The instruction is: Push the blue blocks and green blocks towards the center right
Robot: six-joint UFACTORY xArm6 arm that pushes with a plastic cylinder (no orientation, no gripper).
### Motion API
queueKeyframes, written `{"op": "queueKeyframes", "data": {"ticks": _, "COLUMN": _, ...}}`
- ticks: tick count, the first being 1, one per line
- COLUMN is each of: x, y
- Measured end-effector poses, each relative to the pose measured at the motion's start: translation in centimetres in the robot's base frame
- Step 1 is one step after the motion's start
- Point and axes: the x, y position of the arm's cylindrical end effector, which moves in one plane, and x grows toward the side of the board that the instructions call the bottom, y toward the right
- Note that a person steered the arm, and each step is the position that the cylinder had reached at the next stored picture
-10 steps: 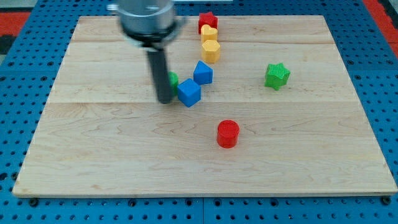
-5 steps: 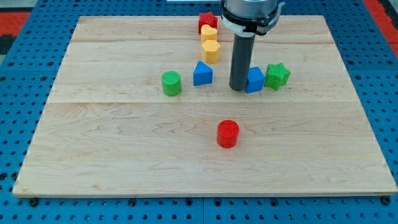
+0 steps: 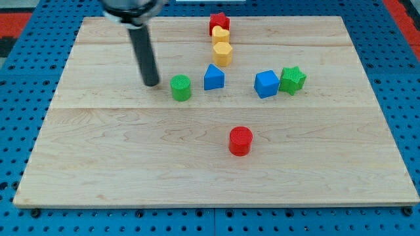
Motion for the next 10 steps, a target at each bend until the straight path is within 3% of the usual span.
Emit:
{"op": "queueKeyframes", "data": {"ticks": 1, "x": 0.0, "y": 7.2}}
{"op": "queueKeyframes", "data": {"ticks": 4, "x": -1.0, "y": 15.0}}
{"op": "queueKeyframes", "data": {"ticks": 6, "x": -0.6, "y": -0.5}}
{"op": "queueKeyframes", "data": {"ticks": 7, "x": 4.3, "y": -3.7}}
{"op": "queueKeyframes", "data": {"ticks": 8, "x": 6.5, "y": 1.8}}
{"op": "queueKeyframes", "data": {"ticks": 10, "x": 3.2, "y": 15.3}}
